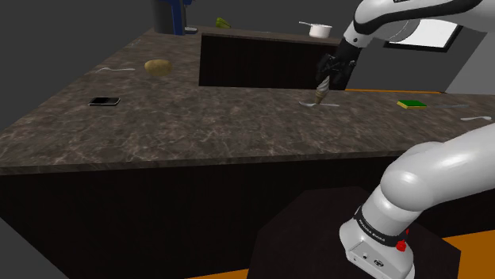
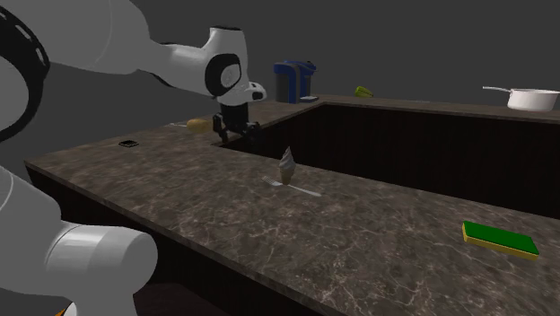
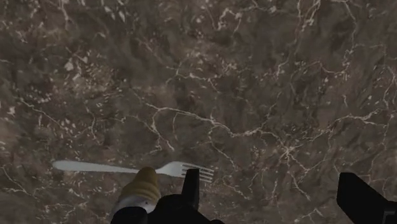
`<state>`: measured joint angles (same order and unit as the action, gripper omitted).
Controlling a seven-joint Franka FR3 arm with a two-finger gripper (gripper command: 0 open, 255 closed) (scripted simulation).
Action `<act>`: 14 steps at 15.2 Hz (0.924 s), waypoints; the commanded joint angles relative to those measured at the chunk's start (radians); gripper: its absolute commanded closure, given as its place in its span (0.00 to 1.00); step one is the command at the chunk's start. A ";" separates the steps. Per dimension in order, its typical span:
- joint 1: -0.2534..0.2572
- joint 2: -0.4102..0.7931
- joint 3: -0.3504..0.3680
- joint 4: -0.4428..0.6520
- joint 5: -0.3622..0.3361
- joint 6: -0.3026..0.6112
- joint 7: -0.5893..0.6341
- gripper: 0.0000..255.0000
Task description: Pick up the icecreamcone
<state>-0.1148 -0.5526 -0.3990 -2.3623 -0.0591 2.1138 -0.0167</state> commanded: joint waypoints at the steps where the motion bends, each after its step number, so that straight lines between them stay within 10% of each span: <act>1: 0.001 0.045 -0.045 0.010 0.031 0.076 -0.012 0.00; 14: 0.127 0.340 -0.366 0.121 0.443 0.401 -0.245 0.00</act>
<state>0.0047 -0.2235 -0.7513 -2.2383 0.3597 2.5000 -0.2419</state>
